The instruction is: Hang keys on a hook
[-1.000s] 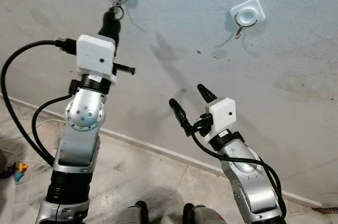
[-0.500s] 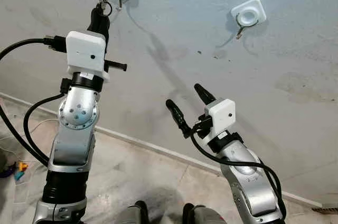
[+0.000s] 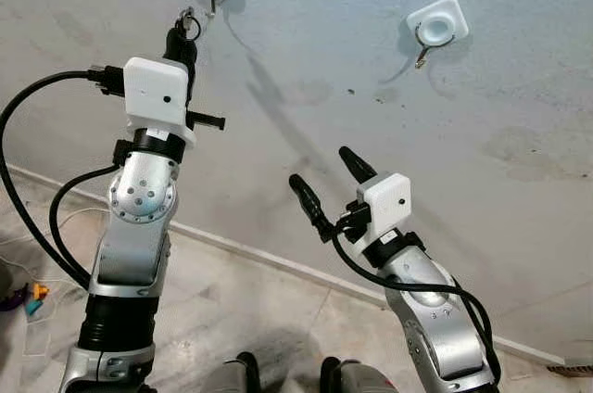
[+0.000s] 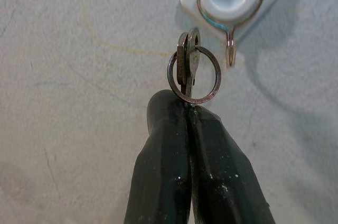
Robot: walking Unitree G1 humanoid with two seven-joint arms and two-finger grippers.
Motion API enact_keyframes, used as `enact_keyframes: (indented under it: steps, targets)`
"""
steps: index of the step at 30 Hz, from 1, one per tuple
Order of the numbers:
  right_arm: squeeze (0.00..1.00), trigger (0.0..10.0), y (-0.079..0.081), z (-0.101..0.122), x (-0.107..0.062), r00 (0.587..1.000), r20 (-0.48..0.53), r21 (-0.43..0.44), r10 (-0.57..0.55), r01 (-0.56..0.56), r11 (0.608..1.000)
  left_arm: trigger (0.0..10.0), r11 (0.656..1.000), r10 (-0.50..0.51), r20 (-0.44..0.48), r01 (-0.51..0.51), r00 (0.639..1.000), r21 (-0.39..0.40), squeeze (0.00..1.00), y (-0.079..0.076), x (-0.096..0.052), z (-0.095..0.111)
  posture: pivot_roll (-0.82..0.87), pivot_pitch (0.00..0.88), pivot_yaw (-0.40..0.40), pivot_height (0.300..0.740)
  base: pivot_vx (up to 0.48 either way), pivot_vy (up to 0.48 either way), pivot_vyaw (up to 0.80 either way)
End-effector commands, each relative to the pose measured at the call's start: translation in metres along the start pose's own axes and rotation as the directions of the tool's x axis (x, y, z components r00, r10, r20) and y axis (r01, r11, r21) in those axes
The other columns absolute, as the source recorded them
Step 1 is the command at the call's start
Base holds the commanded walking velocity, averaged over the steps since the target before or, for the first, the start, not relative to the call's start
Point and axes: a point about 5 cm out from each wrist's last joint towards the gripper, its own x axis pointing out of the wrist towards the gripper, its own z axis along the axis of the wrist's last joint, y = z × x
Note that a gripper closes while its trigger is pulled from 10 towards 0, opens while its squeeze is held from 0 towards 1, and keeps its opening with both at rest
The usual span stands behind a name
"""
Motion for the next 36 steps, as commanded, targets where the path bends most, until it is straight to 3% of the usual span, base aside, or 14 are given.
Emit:
enact_keyframes:
  steps: [1,14,36]
  targets:
    - [0.0,10.0,0.003,-0.002,0.0,1.0,-0.01,0.004,0.01,-0.01,1.0,10.0,1.0,-0.01,0.035,0.009,0.999,0.008,0.0,0.001,0.002,0.006,-0.03,0.215,0.032,0.74,0.0,0.0,0.0]
    - [0.0,10.0,-0.004,0.019,0.006,0.997,0.076,-0.001,-0.033,0.033,0.999,10.0,0.999,-0.045,0.039,0.044,0.998,0.01,0.0,-0.005,0.003,0.006,-0.04,0.21,0.043,0.74,0.0,0.0,0.0]
    - [0.0,10.0,0.001,0.021,0.006,0.996,0.082,0.01,-0.016,0.015,1.0,10.0,1.0,-0.025,0.029,0.025,0.999,0.013,0.0,0.002,0.013,0.004,-0.04,0.214,0.044,0.74,0.0,0.0,0.0]
